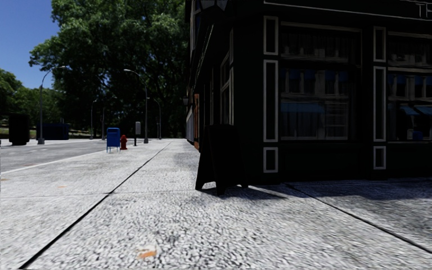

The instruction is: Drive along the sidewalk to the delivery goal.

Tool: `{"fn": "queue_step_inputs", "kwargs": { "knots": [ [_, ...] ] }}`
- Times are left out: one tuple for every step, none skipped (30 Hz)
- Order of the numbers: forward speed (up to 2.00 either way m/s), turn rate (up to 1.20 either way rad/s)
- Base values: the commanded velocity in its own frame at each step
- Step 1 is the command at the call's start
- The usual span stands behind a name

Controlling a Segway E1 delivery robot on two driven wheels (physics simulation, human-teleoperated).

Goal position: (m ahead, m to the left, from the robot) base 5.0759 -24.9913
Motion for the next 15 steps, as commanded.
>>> {"fn": "queue_step_inputs", "kwargs": {
  "knots": [
    [1.11,-0.65],
    [1.11,-0.65],
    [1.11,-0.65],
    [1.11,-0.65],
    [1.11,-0.65],
    [1.13,-0.66],
    [1.13,-0.66],
    [1.13,-0.67],
    [1.13,-0.67],
    [1.13,-0.67],
    [1.13,-0.67],
    [1.13,-0.68],
    [1.13,-0.68],
    [1.13,-0.68],
    [1.13,-0.69]
  ]
}}
